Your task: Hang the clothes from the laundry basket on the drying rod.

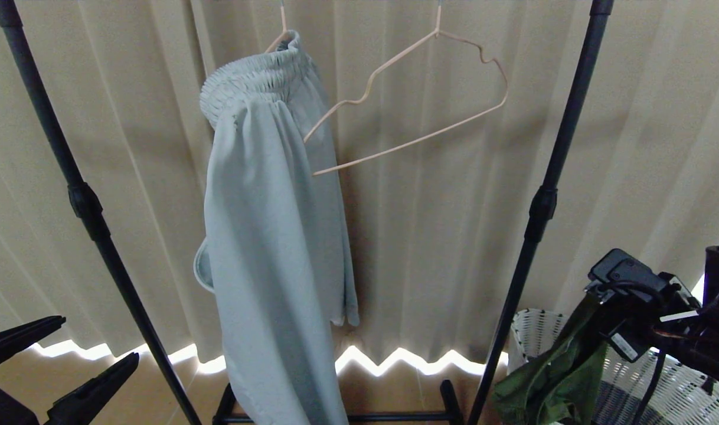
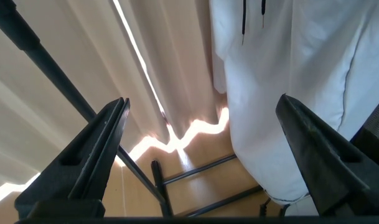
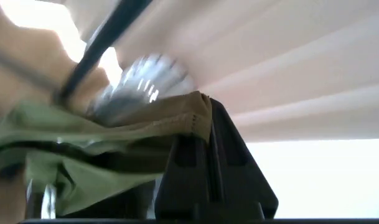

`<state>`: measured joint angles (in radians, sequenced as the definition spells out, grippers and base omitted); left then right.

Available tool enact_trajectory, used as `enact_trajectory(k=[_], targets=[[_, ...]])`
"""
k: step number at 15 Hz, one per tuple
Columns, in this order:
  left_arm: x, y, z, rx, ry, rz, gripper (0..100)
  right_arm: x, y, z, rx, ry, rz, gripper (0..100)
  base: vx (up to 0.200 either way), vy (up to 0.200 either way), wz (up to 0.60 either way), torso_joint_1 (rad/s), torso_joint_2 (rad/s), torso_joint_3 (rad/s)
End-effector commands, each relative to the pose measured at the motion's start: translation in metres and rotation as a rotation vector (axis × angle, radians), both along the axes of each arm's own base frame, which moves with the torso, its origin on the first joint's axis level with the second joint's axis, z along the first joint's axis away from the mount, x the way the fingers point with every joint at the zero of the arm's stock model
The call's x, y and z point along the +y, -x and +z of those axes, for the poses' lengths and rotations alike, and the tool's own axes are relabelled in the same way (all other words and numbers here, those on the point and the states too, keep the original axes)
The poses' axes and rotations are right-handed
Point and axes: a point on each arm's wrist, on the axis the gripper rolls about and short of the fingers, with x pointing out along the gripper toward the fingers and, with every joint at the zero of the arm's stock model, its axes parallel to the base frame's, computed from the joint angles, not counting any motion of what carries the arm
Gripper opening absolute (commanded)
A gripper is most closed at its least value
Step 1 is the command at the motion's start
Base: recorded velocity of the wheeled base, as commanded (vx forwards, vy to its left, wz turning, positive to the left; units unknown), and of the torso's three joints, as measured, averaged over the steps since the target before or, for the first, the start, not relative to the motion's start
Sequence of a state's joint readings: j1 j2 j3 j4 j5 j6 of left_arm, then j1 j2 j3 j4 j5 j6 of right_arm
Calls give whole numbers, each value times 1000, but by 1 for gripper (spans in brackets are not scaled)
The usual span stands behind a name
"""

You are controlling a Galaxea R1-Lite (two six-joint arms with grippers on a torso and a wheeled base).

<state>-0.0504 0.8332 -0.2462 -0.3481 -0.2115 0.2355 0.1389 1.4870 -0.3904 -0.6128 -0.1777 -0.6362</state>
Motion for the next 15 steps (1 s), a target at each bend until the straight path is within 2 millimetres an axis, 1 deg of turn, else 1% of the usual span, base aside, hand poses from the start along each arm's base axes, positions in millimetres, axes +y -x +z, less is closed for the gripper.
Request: enact_trajectory(k=[1,2,8,12,14,15], targets=[[0,0,-1,-1,-12,-3,100,10,5,13,-63,-77,19,0,-200,0,0,2,2,-2],[0,0,-1,-1,-12,-3,100,13,4,15,-74,-100,22,0,-200,0,0,-2,2,2],[0,3,-2,-5,-14,-4,100,14,-1,26,-117,-108,25,0,-200,0,0,2,3,2],[0,3,-3,-4,-15,-4,100,14,-2,28,-122,-109,26,0,-200,0,0,0,1,1],[0,5,-5,-5,-27,-7,100,18,-1,29,-124,-111,46,0,-200,0,0,5,5,2],[0,6,-6,-9,-29,-8,100,21,-2,32,-135,-114,57,0,0,0,0,0,0,0]])
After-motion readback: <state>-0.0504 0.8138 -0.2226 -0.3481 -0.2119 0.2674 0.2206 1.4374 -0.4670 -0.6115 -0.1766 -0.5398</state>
